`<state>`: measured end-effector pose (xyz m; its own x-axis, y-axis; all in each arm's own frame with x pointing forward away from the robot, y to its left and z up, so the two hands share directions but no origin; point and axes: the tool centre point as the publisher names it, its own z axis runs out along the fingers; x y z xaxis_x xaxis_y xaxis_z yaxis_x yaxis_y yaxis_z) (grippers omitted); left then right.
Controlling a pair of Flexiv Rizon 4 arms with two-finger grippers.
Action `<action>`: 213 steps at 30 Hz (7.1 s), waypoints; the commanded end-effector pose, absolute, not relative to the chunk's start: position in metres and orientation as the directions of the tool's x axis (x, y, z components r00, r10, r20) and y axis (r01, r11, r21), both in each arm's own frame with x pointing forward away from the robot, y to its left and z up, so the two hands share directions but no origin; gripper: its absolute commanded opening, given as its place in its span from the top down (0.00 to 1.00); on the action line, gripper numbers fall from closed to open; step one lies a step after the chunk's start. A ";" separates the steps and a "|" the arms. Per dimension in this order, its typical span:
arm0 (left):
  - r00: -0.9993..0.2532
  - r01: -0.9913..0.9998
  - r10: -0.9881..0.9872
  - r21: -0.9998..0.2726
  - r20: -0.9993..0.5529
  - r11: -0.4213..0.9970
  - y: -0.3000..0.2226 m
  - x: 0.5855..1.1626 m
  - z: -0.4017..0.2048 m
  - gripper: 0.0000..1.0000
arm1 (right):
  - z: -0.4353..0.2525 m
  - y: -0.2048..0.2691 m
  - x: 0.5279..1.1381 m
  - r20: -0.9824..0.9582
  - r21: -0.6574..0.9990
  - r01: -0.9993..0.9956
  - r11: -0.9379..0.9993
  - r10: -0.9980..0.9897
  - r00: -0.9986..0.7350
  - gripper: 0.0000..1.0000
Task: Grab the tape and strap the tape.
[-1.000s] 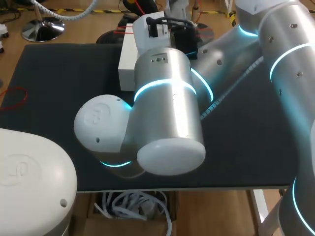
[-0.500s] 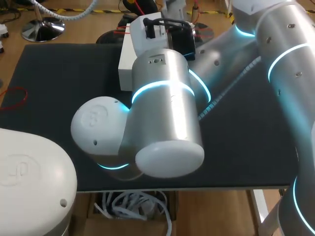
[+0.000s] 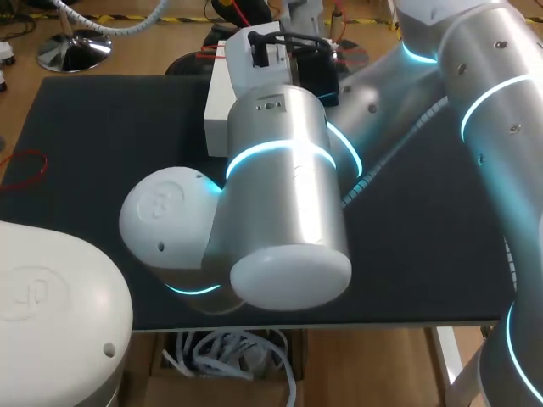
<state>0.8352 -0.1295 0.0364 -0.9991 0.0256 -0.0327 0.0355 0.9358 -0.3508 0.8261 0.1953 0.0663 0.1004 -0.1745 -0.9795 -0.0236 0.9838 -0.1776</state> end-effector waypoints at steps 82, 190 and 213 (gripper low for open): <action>-0.999 0.034 0.024 -0.347 -0.033 0.937 -0.130 0.835 0.037 1.00 | 0.056 0.230 0.838 -0.975 -0.214 -0.068 0.974 -0.209 0.075 1.00; -0.999 0.034 0.024 -0.347 -0.033 0.937 -0.130 0.835 0.037 1.00 | 0.084 0.189 0.820 -0.982 -0.171 -0.033 0.985 -0.167 0.093 0.85; -0.999 0.034 0.024 -0.347 -0.033 0.937 -0.130 0.835 0.037 1.00 | 0.098 0.131 0.856 -0.986 -0.149 0.080 0.986 -0.155 0.068 0.00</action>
<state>0.8350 -0.1293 0.0364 -0.9991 0.0257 -0.0330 0.0357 0.9356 -0.3512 0.8483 0.1383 0.0920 0.0705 -0.1515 -0.9859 0.0868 0.9856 -0.1453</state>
